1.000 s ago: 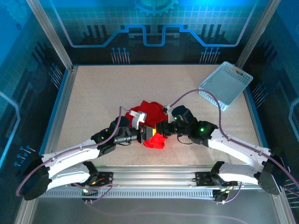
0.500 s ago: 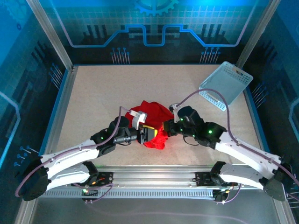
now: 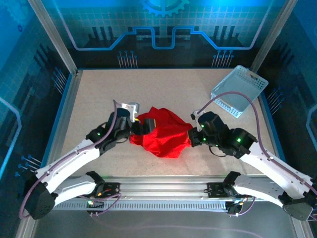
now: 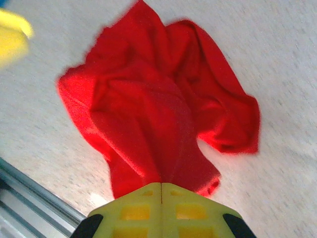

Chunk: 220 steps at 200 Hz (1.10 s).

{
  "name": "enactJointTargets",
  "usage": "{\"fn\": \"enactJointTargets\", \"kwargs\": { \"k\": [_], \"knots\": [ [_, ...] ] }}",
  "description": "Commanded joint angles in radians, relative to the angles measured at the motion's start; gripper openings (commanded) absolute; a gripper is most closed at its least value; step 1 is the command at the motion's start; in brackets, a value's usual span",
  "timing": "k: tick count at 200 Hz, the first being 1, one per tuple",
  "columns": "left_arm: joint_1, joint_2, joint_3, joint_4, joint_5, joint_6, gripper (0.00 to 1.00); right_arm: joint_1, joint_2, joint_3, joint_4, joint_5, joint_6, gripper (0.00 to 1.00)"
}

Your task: Fold the inside-out t-shirt

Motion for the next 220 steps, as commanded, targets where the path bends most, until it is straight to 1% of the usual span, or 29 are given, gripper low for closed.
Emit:
{"fn": "enactJointTargets", "kwargs": {
  "k": [1, 17, 31, 38, 49, 70, 84, 101, 113, 136, 166, 199, 220],
  "knots": [
    [0.075, 0.100, 0.065, -0.148, -0.028, -0.019, 0.96, -0.008, 0.006, 0.002, -0.198, 0.078, 0.058, 0.00],
    [0.081, 0.171, 0.089, -0.128, 0.041, -0.002, 0.97, -0.007, -0.005, -0.019, -0.206, 0.091, 0.080, 0.00],
    [0.078, 0.207, 0.087, -0.070, 0.157, 0.002, 0.95, -0.007, -0.014, -0.038, -0.198, 0.102, 0.094, 0.00],
    [0.068, 0.217, 0.081, -0.046, 0.197, 0.002, 0.94, -0.008, -0.015, -0.044, -0.193, 0.110, 0.102, 0.00],
    [0.039, 0.223, 0.072, -0.018, 0.232, 0.022, 0.94, -0.009, -0.007, -0.050, -0.185, 0.122, 0.111, 0.00],
    [-0.040, 0.246, 0.085, -0.060, 0.158, 0.068, 0.93, -0.010, 0.017, -0.046, -0.187, 0.166, 0.134, 0.00],
    [-0.061, 0.274, 0.097, -0.100, 0.084, 0.047, 0.88, -0.012, 0.026, -0.039, -0.196, 0.196, 0.145, 0.00],
    [-0.063, 0.294, 0.096, -0.115, 0.039, 0.011, 0.77, -0.015, 0.023, -0.039, -0.191, 0.207, 0.137, 0.00],
    [-0.077, 0.304, 0.101, -0.103, 0.057, 0.000, 0.73, -0.022, 0.022, -0.041, -0.191, 0.211, 0.135, 0.00],
    [-0.143, 0.323, 0.117, -0.066, 0.097, 0.005, 0.72, -0.034, 0.022, -0.048, -0.183, 0.208, 0.129, 0.00],
    [-0.208, 0.351, 0.140, -0.086, 0.112, -0.004, 0.69, -0.057, 0.029, -0.055, -0.158, 0.204, 0.122, 0.00],
    [-0.213, 0.417, 0.148, -0.100, 0.136, -0.011, 0.61, -0.071, 0.055, -0.037, -0.128, 0.197, 0.109, 0.00],
    [-0.215, 0.465, 0.167, -0.128, 0.115, -0.009, 0.50, -0.072, 0.055, -0.027, -0.122, 0.198, 0.099, 0.00]
  ]
}}
